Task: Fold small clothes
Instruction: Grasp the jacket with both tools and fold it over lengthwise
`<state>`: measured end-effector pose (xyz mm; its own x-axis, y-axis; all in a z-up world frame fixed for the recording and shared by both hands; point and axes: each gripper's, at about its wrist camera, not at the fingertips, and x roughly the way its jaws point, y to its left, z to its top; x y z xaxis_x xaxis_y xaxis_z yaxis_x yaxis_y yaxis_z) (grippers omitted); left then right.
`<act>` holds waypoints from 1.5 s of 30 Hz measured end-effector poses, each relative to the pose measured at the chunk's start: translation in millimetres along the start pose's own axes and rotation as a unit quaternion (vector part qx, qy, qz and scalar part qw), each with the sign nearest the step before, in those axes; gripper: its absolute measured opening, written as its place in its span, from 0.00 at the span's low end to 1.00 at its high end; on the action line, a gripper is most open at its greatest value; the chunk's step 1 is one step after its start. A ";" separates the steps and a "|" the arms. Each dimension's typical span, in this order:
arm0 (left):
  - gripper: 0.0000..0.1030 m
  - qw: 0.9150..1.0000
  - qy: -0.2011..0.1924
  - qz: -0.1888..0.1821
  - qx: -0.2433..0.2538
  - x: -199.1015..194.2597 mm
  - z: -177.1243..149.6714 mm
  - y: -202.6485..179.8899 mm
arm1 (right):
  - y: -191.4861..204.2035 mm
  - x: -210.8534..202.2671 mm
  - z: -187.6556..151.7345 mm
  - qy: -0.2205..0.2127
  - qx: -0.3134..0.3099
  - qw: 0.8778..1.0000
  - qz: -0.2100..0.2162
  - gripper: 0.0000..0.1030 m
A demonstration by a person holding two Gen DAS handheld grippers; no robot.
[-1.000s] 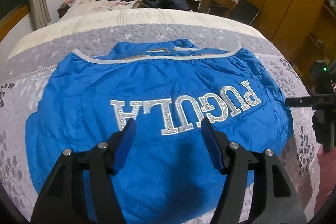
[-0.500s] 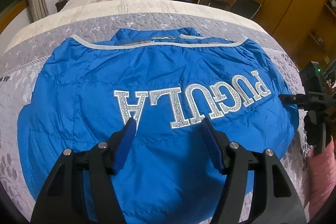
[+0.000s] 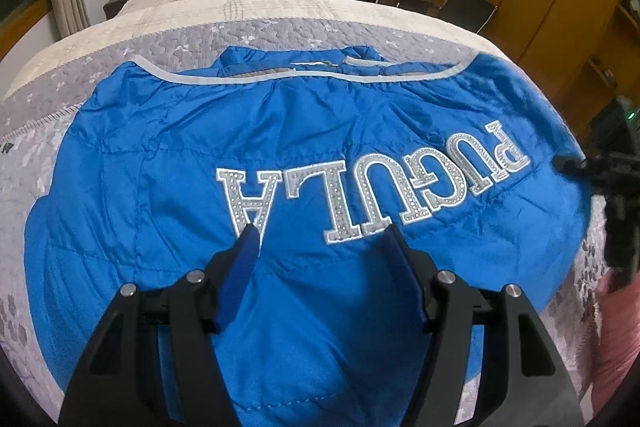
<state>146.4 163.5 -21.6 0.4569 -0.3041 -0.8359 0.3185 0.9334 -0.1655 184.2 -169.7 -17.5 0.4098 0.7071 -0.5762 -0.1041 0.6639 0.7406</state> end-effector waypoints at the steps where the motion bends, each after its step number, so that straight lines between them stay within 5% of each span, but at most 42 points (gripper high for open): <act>1: 0.62 1.000 0.000 0.002 0.001 1.5 0.4 -1.1 | 10.7 -1.8 3.2 0.000 -0.009 1.000 -0.004 0.24; 9: 0.62 1.000 0.001 0.007 -0.002 3.5 0.9 -1.6 | 102.9 -0.6 15.8 0.011 -0.099 0.994 -0.048 0.24; 15: 0.62 0.998 0.002 -0.035 -0.053 -13.4 7.6 22.0 | 157.4 18.4 15.8 0.034 -0.163 0.983 -0.079 0.24; 29: 0.62 0.986 -0.037 -0.097 -0.133 -60.1 24.1 78.0 | 253.1 113.9 -1.7 0.113 -0.263 0.950 -0.126 0.24; 37: 0.62 0.958 -0.029 -0.198 -0.206 -45.0 19.6 116.3 | 268.1 171.6 -19.3 0.156 -0.285 0.936 -0.133 0.27; 45: 0.57 0.942 -0.022 -0.215 -0.256 -30.3 9.1 142.6 | 274.4 197.8 -29.3 0.169 -0.295 0.934 -0.105 0.51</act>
<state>185.5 304.1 -15.1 0.4140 -0.6720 -0.6141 0.0452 0.6890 -0.7234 210.2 159.5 61.6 0.1785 0.5166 -0.8374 -0.5765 0.7446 0.3365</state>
